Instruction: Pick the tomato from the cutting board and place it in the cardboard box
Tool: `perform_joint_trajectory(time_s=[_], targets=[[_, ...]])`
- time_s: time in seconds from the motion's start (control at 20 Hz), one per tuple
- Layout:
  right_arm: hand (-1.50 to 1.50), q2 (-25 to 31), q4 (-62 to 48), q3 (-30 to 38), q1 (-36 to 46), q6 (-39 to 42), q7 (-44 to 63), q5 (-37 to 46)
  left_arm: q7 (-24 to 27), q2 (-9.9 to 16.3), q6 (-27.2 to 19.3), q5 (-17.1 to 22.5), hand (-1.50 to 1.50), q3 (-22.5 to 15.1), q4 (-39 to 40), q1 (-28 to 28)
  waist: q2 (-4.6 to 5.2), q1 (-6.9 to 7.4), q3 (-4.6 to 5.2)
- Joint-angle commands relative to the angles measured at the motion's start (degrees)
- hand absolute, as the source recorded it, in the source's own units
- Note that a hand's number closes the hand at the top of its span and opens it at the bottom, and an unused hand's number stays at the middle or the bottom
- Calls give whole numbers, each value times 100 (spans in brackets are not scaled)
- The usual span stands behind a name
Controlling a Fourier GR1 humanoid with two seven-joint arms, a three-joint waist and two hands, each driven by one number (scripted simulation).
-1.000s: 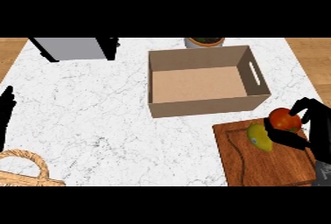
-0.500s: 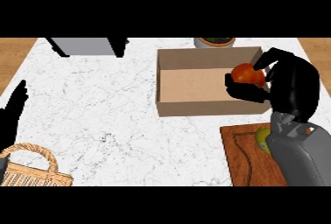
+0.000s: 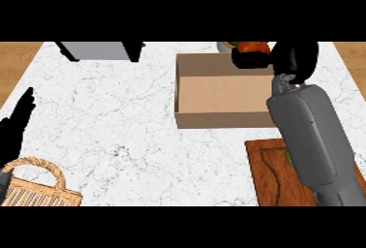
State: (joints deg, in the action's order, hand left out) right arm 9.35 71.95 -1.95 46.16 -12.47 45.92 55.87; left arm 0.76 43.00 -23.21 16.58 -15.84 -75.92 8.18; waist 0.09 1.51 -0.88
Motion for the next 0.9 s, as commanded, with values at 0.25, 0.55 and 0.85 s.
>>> perform_joint_trajectory(time_s=[0.25, 0.55, 0.85], targets=[[150, 103, -2895, 645, 1152, -859, -825, -12, -15, -216, 4, -188, 0, -144, 259, 70, 108, 111, 87], [-150, 30, -3814, 1452, 1383, -1440, -1071, -677, 25, -226, 30, -162, 0, -132, 477, 229, 130, 77, 84], [-150, -331, -4470, 1640, 1416, -2328, -1905, -845, -147, -208, -67, -111, 0, -116, 429, 352, 110, 90, 81]])
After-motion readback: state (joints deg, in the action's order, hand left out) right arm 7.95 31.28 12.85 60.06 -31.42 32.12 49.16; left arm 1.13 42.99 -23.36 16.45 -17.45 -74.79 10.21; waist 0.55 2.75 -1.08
